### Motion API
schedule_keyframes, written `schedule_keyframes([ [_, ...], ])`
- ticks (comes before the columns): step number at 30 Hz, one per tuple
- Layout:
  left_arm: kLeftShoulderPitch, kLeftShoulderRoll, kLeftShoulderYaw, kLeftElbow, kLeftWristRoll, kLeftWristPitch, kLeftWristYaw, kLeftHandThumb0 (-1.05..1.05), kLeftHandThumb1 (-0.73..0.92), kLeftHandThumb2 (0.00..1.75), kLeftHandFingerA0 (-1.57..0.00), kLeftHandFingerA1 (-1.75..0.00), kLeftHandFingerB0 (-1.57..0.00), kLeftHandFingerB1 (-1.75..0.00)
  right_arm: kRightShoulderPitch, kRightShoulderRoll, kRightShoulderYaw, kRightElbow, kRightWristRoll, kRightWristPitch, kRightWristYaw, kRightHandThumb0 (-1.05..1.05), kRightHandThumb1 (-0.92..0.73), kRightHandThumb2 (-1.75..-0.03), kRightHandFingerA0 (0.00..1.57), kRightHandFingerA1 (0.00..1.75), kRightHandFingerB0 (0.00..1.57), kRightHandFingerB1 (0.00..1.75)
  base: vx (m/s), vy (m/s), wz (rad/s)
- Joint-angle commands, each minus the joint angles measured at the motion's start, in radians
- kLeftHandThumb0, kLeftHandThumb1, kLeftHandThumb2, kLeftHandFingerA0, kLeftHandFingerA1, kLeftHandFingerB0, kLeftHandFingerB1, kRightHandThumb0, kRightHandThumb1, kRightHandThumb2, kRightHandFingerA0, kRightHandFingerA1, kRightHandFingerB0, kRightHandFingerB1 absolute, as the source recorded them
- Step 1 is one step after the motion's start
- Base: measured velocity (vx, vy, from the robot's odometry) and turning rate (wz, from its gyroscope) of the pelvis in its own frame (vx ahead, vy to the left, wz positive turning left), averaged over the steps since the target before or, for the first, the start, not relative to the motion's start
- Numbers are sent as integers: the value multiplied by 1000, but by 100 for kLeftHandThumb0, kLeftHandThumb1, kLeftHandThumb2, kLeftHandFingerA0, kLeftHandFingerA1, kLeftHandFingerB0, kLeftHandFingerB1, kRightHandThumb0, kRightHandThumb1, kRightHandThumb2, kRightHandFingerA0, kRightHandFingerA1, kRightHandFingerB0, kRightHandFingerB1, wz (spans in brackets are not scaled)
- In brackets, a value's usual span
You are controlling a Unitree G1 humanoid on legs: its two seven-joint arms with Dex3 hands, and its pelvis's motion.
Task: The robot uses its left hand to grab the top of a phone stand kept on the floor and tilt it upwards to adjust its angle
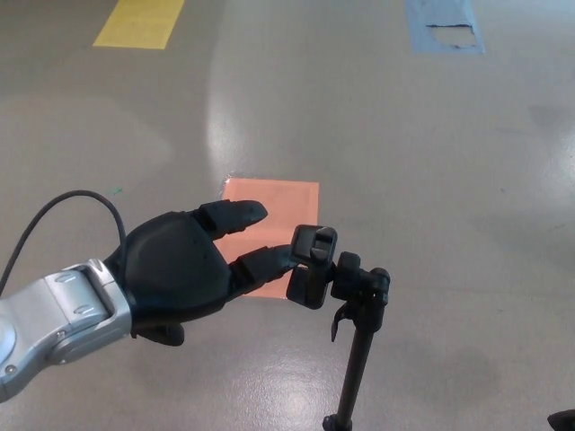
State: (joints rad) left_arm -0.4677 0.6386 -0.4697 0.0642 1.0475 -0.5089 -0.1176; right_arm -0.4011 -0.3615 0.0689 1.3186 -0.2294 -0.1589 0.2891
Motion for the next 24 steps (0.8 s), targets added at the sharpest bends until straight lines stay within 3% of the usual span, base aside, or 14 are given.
schedule_keyframes([
  [1,17,25,-16,7,38,-1,5,-57,37,68,0,0,0,-17,-3,-22,3,-1,-5,16,6,-80,-81,-65,12,33,16,27,0,0,0],
  [2,17,25,-16,9,39,-2,10,-57,37,68,0,0,0,-16,-4,-22,3,-1,-4,16,5,-38,-43,-104,1,51,0,49,0,0,0],
  [4,17,24,-14,16,36,-6,25,-54,36,68,0,-4,0,-19,-5,-21,3,-1,-3,17,4,-38,-43,-104,1,51,0,49,0,0,0],
  [5,20,22,-8,21,27,-4,34,-51,34,70,0,-10,0,-25,-6,-21,4,-1,-4,17,5,-82,-64,-103,2,44,14,45,0,0,0],
  [6,21,20,-5,21,25,0,37,-51,34,70,0,-10,0,-25,-7,-21,4,-1,-4,18,5,-82,-64,-103,2,44,14,45,0,0,0],
  [7,22,17,0,21,23,8,43,-44,46,56,0,-14,-1,-27,-8,-22,4,-2,-3,18,7,-38,-43,-104,1,51,0,49,0,0,0],
  [10,24,13,5,3,45,46,24,-49,42,70,0,-8,0,-23,-9,-23,3,-3,-1,17,11,-38,-43,-104,1,51,0,49,0,0,0],
  [11,25,9,10,6,46,53,34,-46,33,70,0,-16,0,-26,-9,-22,3,-3,-1,21,9,-81,-81,-64,12,34,15,29,0,0,0],
  [12,29,3,17,12,50,66,51,-45,41,69,0,-15,0,-24,-8,-22,4,-3,-2,26,5,-38,-42,-103,1,51,0,49,0,0,0],
  [14,29,-1,25,21,63,90,62,-48,34,72,0,-17,0,-25,-7,-24,5,-3,-4,20,6,-38,-42,-104,1,51,0,49,0,0,0],
  [22,15,-15,37,77,90,188,9,-50,36,72,0,-14,0,-20,-6,-23,9,-1,-8,19,3,-38,-43,-104,1,51,0,49,0,0,0],
  [23,11,-18,37,95,94,202,8,-48,50,55,0,-13,0,-18,-6,-23,9,-1,-8,17,3,-38,-44,-104,1,51,0,49,0,0,0],
  [24,8,-19,37,108,97,213,7,-48,50,55,0,-13,0,-18,-5,-22,10,-1,-9,16,3,-38,-44,-104,1,51,0,49,0,0,0],
])
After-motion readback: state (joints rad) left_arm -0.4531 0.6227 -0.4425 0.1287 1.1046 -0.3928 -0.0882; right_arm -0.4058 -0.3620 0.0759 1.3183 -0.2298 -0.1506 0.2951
